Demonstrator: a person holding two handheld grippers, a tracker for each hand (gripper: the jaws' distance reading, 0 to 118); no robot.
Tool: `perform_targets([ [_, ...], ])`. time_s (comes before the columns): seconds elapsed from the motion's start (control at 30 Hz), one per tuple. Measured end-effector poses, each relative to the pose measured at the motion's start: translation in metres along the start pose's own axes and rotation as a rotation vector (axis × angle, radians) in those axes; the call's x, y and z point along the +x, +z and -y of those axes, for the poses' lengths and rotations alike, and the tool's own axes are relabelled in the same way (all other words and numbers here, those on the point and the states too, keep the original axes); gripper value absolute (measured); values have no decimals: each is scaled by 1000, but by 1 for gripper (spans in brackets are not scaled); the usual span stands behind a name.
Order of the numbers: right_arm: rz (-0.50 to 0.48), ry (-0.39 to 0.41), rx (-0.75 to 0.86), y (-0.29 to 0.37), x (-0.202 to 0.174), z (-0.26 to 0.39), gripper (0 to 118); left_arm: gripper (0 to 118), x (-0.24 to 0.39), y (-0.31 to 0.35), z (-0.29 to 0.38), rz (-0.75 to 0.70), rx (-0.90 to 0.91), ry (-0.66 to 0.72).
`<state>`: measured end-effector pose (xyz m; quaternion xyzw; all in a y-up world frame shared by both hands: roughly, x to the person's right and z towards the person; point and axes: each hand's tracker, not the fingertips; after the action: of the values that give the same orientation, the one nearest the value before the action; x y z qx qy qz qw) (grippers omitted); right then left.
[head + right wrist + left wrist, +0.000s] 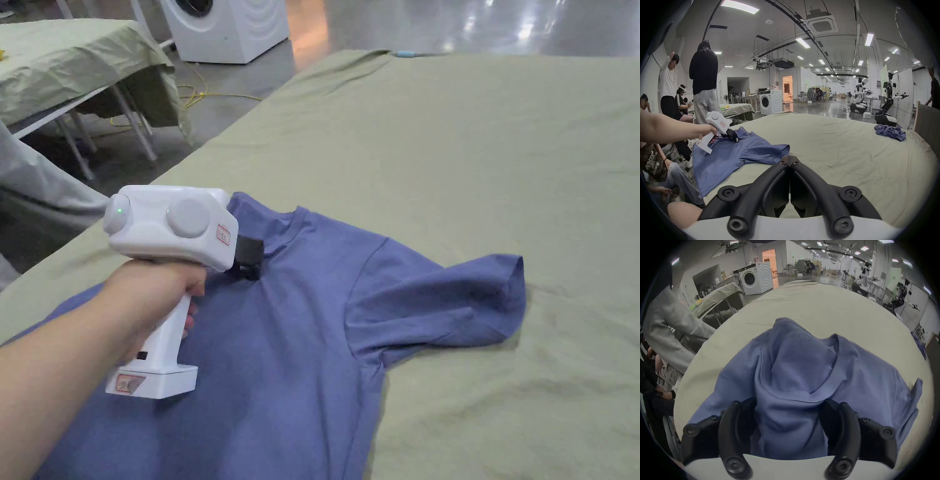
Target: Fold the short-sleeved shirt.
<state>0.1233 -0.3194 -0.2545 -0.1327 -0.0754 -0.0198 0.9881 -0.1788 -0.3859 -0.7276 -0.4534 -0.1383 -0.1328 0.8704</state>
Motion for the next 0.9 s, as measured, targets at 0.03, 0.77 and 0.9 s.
perform_targets([
  [0.03, 0, -1, -6, 0, 0, 0, 3, 85, 8, 5, 5, -28, 33, -37],
  [0.77, 83, -104, 188, 133, 18, -49, 3, 2, 164, 324, -8, 338, 630, -279],
  [0.9, 160, -134, 285, 197, 45, -75, 3, 2, 278, 381, 0, 508, 731, -421],
])
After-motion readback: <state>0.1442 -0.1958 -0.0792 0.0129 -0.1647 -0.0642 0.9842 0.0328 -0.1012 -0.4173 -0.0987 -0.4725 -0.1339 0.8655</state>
